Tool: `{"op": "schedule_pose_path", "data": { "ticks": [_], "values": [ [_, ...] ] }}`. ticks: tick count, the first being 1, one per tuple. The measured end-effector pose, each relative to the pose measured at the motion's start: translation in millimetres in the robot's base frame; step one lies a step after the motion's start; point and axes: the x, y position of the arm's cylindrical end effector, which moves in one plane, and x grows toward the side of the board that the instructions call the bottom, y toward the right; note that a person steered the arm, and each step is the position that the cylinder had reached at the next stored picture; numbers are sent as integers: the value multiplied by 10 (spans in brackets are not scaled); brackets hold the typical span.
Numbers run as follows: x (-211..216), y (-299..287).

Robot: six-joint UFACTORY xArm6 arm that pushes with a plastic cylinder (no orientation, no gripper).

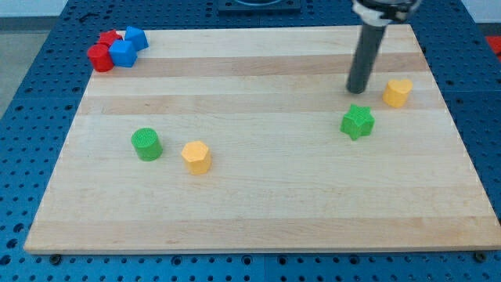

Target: Slide green star closer to the yellow heart

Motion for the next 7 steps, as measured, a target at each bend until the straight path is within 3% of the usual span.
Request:
{"op": "schedule_pose_path", "data": {
  "ticks": [1,2,5,7],
  "values": [
    [178,-520],
    [562,-639],
    [720,2],
    [1162,-38]
  ]
}}
